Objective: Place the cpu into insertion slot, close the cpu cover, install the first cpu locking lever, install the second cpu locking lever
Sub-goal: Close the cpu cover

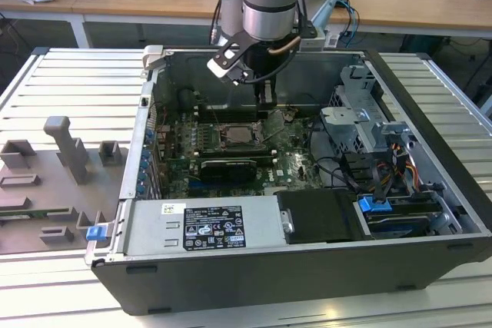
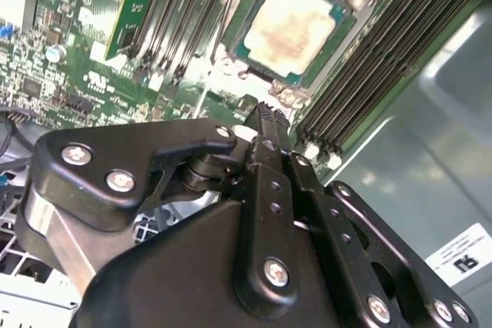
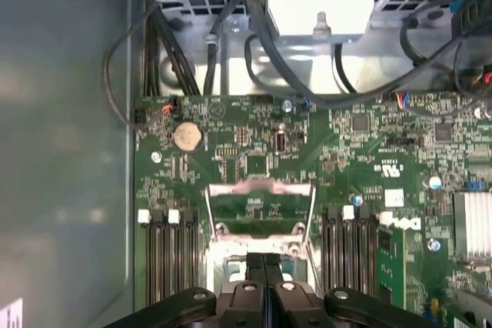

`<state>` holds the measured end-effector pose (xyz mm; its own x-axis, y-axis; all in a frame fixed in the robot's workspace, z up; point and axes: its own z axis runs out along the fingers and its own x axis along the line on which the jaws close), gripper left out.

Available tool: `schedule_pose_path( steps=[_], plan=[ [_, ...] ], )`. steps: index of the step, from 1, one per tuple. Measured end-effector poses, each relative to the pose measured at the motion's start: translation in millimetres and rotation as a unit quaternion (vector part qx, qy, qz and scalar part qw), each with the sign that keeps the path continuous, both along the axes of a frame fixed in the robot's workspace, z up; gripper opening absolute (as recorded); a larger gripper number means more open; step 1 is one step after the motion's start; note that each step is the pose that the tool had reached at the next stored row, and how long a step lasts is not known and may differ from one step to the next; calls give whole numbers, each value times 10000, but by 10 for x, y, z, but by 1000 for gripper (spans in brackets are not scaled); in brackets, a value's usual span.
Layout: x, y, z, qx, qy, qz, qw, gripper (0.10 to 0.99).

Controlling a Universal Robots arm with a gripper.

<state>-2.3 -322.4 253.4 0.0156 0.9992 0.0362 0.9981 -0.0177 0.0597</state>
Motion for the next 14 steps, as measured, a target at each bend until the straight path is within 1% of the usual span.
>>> schedule_pose_path(
  steps=[4, 6, 7, 9, 11, 14],
  plan=[
    [82, 0, 0, 0, 12, 0, 10000, 106],
    [94, 0, 10, -2, 14, 0, 10000, 106],
    [100, 0, 27, 0, 14, 0, 10000, 106],
    [118, 1, 33, 1, 16, 0, 10000, 106],
    [171, 0, 34, 0, 27, 0, 10000, 106],
    [196, 0, 55, -1, 35, 0, 10000, 106]
  ],
)
